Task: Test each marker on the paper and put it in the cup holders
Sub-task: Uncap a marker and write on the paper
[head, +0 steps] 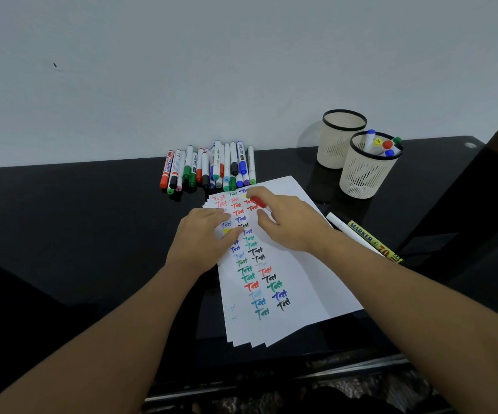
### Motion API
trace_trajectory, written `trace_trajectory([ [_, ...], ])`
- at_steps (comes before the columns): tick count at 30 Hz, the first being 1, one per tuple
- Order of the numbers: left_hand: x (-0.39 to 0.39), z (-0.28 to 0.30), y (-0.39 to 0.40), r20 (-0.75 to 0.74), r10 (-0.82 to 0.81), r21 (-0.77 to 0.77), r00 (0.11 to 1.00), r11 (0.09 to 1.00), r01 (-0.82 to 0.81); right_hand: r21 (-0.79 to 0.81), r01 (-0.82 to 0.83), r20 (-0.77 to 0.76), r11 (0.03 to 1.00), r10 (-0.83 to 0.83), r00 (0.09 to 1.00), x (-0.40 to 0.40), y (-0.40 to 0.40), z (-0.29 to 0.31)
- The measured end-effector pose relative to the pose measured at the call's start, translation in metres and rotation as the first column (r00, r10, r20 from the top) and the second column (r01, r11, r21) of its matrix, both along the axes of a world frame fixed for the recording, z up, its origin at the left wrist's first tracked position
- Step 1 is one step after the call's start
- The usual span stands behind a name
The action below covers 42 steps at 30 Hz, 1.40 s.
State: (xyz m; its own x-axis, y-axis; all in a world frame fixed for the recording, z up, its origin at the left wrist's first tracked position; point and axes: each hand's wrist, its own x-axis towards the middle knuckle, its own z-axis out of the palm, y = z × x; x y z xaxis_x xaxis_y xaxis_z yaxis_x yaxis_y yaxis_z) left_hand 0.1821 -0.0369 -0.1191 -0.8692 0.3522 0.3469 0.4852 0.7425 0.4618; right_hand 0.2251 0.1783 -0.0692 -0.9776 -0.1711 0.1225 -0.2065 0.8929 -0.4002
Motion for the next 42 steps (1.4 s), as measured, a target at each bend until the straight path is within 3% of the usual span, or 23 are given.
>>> trace_trajectory([
  [18, -0.001, 0.001, 0.0, 0.018, 0.0, -0.008, 1.0, 1.0, 0.0, -0.09, 0.072, 0.103, 0.993, -0.063, 0.993, 0.007, 0.007, -0.002],
  [27, -0.002, 0.0, 0.0, 0.032, 0.011, -0.017, 0.999, 1.0, -0.01, -0.106, 0.059, 0.046, 0.993, -0.054, 0.997, 0.009, 0.007, -0.003],
  [31, -0.002, 0.0, 0.0, 0.042, 0.009, -0.023, 0.999, 1.0, -0.008, -0.204, 0.102, 0.045, 0.974, -0.095, 0.994, 0.01, 0.007, -0.001],
  [35, -0.003, 0.0, 0.0, 0.039, 0.012, -0.048, 0.999, 0.999, -0.01, -0.154, 0.091, 0.112, 0.984, -0.074, 0.991, 0.007, 0.012, 0.006],
  [39, -0.003, -0.002, 0.0, 0.02, 0.008, -0.046, 1.0, 0.999, -0.007, -0.401, 0.214, 0.193, 0.891, -0.146, 0.97, 0.005, 0.02, 0.014],
  [42, -0.001, -0.001, 0.0, 0.009, -0.011, -0.054, 1.0, 0.998, 0.011, -0.42, 0.229, 0.203, 0.878, -0.156, 0.967, 0.008, 0.029, 0.02],
])
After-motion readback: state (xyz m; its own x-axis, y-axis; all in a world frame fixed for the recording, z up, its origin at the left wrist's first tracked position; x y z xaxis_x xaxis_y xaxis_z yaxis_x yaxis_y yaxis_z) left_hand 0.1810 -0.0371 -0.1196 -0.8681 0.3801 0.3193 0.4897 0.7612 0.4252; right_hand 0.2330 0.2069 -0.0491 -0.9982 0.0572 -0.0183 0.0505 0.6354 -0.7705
